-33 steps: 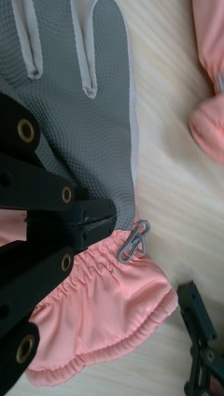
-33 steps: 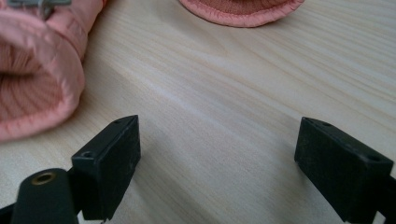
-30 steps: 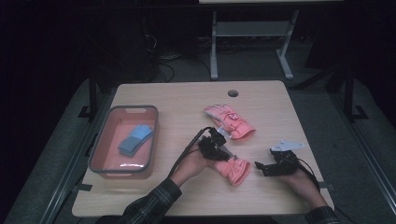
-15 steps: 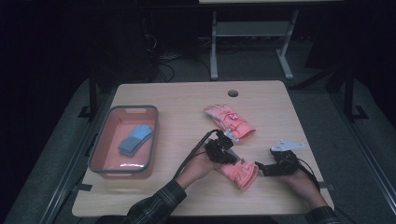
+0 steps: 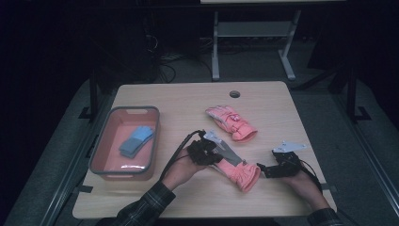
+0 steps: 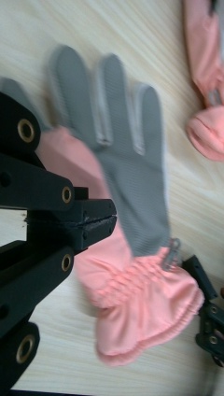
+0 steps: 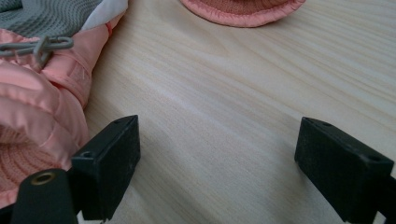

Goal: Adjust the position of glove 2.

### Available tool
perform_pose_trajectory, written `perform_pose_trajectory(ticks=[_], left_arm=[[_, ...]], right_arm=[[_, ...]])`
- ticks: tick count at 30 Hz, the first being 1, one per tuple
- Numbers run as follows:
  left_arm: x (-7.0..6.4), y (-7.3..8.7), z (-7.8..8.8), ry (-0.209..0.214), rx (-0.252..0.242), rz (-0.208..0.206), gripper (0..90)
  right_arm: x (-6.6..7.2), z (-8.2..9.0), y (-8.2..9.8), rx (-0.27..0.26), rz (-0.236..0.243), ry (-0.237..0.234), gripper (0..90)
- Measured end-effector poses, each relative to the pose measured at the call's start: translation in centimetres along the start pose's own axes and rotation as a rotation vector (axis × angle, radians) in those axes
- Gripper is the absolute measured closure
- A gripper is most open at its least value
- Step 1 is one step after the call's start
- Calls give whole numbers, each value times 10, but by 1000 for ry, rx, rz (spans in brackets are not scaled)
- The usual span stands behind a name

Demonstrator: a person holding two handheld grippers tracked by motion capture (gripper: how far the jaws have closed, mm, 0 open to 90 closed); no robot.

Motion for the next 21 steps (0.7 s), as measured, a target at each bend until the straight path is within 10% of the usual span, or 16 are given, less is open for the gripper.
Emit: perform_pose_trajectory(ticks=[13,21], left_arm=[[7,66,27,-105,-41,-15,892],[9,95,31,-140,-42,-18,684]], right_arm=[[-1,0,0,1,-5,11,130],[-1,1,1,2,-13,14,129]])
Point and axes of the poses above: each handheld gripper's, and its own axes: z roughly backward along the jaws, y roughly out of its underside, x roughly to its left, the point moved 6 cm from there along -z, roughly forward along the jaws, and after that the axes turned 1 degree about z, right-handed, at the moved point
